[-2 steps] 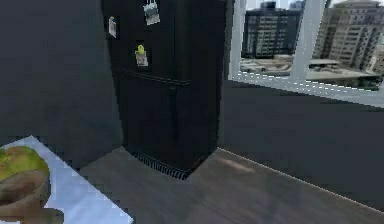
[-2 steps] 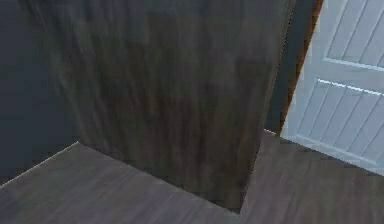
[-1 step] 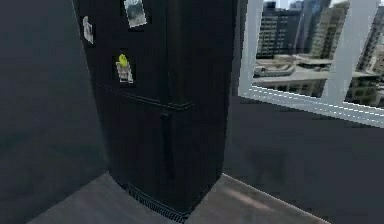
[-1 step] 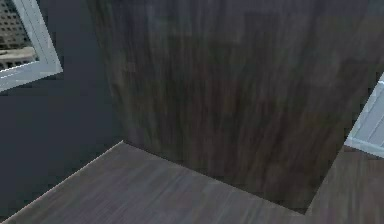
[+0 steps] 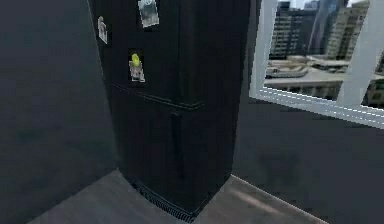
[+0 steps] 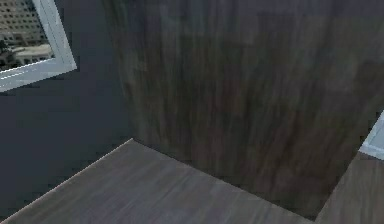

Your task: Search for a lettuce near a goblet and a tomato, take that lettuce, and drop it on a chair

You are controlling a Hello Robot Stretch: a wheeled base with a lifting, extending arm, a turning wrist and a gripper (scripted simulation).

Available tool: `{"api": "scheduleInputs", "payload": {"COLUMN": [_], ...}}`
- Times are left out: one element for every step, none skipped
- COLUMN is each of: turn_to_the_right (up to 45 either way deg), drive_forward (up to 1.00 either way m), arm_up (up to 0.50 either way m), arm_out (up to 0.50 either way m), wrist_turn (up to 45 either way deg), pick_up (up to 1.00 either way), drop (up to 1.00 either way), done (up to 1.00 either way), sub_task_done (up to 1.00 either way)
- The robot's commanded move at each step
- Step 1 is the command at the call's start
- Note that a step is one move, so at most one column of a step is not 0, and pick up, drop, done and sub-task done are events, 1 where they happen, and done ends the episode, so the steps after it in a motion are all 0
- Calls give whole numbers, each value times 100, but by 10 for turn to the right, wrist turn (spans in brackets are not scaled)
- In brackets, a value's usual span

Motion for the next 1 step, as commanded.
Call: {"api": "scheduleInputs", "payload": {"turn_to_the_right": [0], "drive_forward": [20], "arm_up": [0], "arm_out": [0], "wrist_turn": [0], "pick_up": [0], "drop": [0], "done": [0], "sub_task_done": [0]}}
